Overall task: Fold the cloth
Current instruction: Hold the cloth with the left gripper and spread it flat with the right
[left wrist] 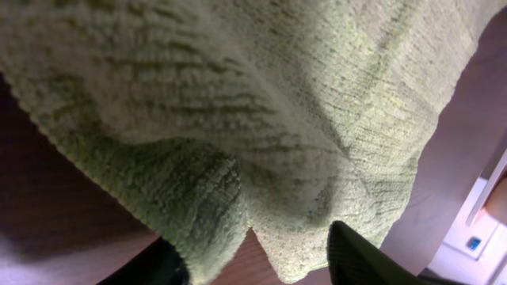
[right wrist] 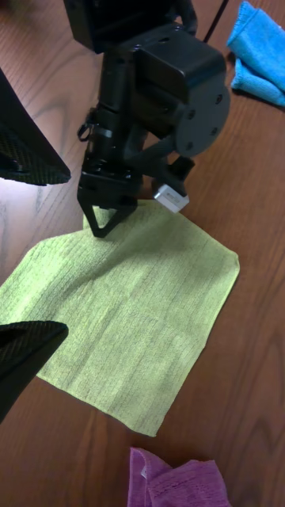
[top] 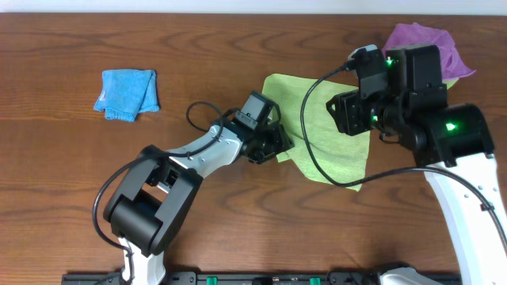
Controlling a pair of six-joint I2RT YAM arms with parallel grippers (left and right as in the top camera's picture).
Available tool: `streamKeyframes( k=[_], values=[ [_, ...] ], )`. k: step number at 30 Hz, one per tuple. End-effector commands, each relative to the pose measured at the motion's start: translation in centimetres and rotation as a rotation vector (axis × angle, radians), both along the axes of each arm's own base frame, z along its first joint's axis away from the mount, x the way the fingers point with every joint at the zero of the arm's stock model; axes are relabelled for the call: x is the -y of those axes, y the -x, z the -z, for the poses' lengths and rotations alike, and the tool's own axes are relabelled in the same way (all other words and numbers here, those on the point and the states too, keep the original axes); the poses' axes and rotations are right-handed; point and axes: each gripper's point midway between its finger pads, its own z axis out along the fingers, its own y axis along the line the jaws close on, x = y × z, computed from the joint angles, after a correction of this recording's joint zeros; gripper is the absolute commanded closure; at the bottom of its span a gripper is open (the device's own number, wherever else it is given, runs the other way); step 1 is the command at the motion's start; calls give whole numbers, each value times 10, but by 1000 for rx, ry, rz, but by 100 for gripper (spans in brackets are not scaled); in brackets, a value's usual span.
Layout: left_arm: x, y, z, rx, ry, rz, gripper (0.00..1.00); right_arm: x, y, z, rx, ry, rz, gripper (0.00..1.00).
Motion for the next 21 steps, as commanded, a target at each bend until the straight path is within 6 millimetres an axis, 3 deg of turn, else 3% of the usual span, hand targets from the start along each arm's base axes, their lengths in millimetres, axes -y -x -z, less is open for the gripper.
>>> streamKeyframes(
  k=[1,4,9,15,21],
  values=[
    [-1,-4,4,14,-20,-2,55,3,0,-3,-1,-16,28,45],
    [-2,-2,5,9,-24,-2,66,3,0,-3,-2,-16,28,45],
    [-3,-1,6,19,-31,19,94,3,0,-2,-3,-18,30,45],
    [-10,4,10,13,-57,56,94,3,0,-2,-7,-17,33,46],
    [-40,18,21,-57,-118,117,94,17,8,8,-52,51,77,47]
  ],
)
